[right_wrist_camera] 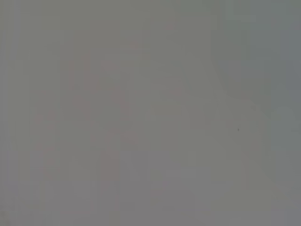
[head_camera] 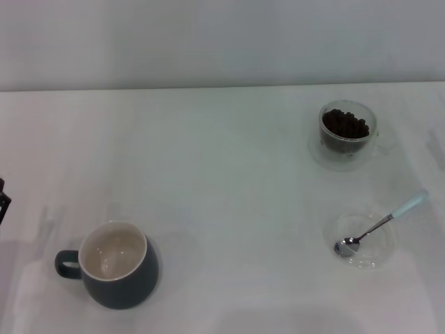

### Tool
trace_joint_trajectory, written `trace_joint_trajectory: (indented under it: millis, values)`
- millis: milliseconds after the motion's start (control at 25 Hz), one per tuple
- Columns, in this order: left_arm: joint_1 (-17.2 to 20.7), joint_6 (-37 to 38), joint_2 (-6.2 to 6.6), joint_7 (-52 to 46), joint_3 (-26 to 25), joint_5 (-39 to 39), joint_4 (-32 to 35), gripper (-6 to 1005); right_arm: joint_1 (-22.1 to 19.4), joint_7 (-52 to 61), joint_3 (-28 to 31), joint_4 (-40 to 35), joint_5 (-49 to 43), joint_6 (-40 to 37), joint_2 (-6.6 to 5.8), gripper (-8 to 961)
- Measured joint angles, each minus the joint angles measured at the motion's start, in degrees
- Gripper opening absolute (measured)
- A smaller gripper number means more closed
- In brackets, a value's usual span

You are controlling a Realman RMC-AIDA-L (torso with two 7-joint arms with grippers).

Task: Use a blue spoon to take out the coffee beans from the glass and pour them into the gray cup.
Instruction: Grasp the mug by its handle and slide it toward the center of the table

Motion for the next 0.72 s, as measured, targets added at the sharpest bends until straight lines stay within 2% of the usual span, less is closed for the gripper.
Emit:
trace_joint_trajectory:
  millis: [480, 560, 720]
  values:
    - [2.36, 2.08, -0.04, -0.08, 0.84, 0.54, 0.01, 880, -0.18, 0.00, 0.00, 0.04, 0.01, 0.00, 0.00, 868]
    - [3.58, 3.26, 0.02, -0.07, 1.42, 0.69, 0.00, 880, -0.15, 0.00, 0.00, 0.02, 0.01, 0.00, 0.00, 867]
    - [8.82, 7.22, 0.16, 0.00, 1.85, 3.96, -1.02, 877, -0.04, 0.00, 0.05, 0.00, 0.02, 0.00, 0.00, 866]
